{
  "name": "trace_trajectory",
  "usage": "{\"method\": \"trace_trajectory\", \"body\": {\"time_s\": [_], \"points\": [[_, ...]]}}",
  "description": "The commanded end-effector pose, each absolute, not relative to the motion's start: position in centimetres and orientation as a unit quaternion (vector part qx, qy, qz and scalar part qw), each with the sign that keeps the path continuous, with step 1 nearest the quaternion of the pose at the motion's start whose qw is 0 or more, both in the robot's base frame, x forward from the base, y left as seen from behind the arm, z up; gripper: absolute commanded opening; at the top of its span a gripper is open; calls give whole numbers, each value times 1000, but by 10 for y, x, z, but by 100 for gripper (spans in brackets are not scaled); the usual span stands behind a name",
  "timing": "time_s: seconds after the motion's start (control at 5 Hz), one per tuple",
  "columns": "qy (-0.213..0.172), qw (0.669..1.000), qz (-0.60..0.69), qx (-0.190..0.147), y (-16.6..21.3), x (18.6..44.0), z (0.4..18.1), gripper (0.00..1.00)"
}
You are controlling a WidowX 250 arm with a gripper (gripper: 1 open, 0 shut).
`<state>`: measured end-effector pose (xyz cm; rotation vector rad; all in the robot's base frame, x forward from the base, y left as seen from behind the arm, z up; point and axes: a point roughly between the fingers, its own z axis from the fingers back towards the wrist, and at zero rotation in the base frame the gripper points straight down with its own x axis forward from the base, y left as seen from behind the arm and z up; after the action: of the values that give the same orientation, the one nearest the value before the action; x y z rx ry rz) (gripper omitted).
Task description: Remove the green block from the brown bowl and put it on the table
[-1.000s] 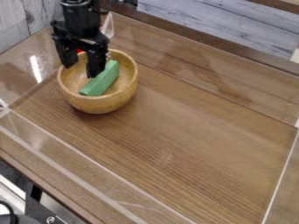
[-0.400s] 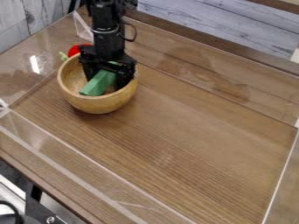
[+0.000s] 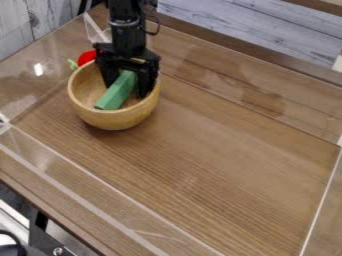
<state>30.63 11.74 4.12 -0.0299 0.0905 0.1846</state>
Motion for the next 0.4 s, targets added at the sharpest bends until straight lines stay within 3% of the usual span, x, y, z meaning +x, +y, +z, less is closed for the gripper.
{"method": "trace_trajectory", "body": {"time_s": [0.0, 0.2], "points": [[18, 994, 111, -12, 128, 321, 65, 0], [20, 994, 101, -19, 131, 313, 70, 100]]}}
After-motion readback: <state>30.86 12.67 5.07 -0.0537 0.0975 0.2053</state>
